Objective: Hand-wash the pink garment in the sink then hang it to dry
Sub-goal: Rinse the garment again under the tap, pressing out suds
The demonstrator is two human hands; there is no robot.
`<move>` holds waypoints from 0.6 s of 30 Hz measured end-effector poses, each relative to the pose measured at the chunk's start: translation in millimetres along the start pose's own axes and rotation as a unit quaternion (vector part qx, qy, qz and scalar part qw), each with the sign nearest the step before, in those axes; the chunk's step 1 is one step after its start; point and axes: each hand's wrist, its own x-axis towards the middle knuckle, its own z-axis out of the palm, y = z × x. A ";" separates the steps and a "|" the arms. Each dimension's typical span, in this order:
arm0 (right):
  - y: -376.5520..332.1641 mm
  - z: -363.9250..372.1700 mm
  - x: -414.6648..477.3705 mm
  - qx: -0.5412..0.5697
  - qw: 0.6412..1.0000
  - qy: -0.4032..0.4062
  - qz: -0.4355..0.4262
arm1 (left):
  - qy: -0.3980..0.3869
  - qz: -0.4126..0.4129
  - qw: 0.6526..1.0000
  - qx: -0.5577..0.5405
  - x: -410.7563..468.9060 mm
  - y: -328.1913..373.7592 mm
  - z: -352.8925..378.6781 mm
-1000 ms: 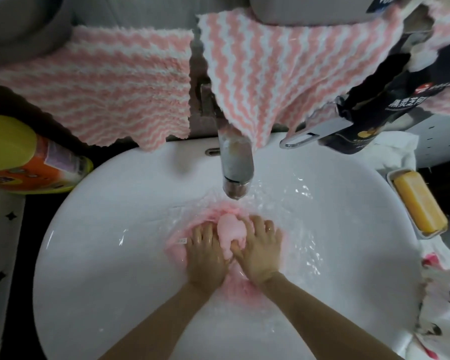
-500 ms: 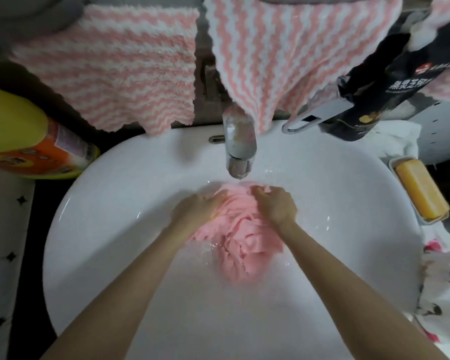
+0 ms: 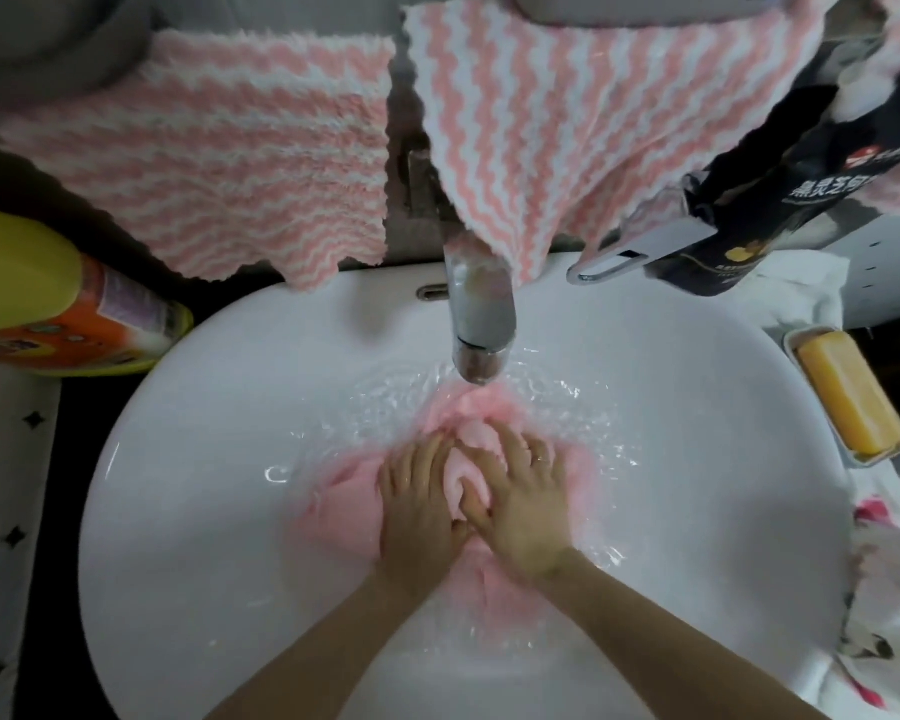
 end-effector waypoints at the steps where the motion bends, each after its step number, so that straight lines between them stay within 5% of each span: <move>1: -1.0 2.0 6.3 -0.014 1.000 0.011 -0.009 | 0.014 -0.013 1.000 0.001 3.5 -0.7 2.8; 6: -1.7 10.5 40.0 -0.039 0.997 0.057 -0.021 | 0.108 -0.037 0.993 0.016 27.2 -8.2 10.7; 12: -3.1 9.2 65.2 -0.024 0.994 0.109 0.000 | -0.019 -0.048 0.998 -0.031 64.0 -3.9 -13.0; 15: -15.2 -8.9 78.8 0.000 0.997 0.032 0.074 | -0.075 -0.070 0.995 0.010 71.7 -3.4 -27.8; 18: -10.0 -24.5 93.3 0.166 0.954 -0.086 0.233 | -0.154 -0.155 0.965 -0.142 78.5 -12.7 -47.0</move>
